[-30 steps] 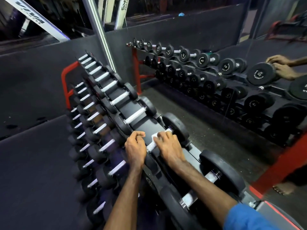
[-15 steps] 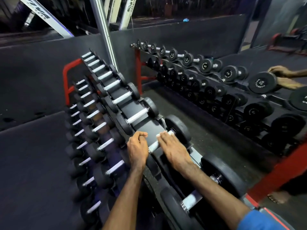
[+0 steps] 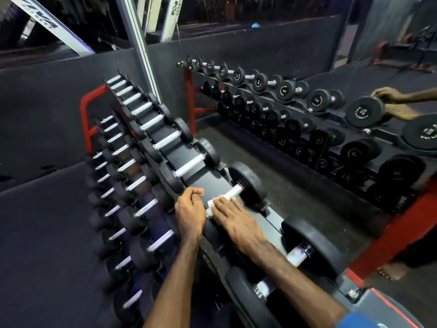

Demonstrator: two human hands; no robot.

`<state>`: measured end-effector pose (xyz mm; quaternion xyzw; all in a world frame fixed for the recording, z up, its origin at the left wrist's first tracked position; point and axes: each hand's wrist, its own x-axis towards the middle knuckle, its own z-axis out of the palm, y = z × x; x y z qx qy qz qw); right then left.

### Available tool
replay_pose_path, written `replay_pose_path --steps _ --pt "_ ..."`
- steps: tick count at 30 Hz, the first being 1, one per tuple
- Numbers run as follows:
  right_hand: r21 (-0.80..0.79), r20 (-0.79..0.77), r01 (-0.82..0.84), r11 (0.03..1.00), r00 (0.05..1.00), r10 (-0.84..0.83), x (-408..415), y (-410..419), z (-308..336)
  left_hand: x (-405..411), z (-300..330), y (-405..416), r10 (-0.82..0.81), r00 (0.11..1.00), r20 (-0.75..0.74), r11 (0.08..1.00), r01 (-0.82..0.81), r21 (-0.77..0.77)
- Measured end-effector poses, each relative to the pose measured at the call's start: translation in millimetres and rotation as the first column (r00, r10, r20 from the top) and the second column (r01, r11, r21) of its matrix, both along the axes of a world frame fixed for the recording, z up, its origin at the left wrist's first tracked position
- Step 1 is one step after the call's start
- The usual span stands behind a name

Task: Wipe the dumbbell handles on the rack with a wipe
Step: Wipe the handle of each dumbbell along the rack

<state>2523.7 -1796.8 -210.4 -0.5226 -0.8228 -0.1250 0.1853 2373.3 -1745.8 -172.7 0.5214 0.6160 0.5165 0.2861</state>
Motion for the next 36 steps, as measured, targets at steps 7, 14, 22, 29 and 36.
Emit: replay_pose_path --steps 7,14,22,29,36 --pt "-0.105 -0.315 0.094 0.990 0.941 -0.122 -17 -4 24 0 0 0 0.005 1.000 -0.013 1.000 -0.005 0.016" --pt "-0.257 -0.609 0.088 0.962 0.759 -0.232 -4 3 8 0 -2 0 0.022 0.998 -0.058 1.000 -0.022 -0.011" --pt "-0.503 -0.775 -0.148 0.852 -0.359 -0.520 -22 10 5 1 -2 1 0.022 0.998 -0.055 1.000 -0.022 -0.013" --pt "-0.470 -0.581 -0.271 0.840 -0.621 -0.525 -15 15 15 -1 -3 3 -0.003 0.999 -0.046 1.000 0.003 -0.012" --pt "-0.473 -0.568 -0.373 0.798 -0.564 -0.600 -21 10 15 -2 -5 7 -0.012 0.999 -0.039 1.000 0.013 0.017"
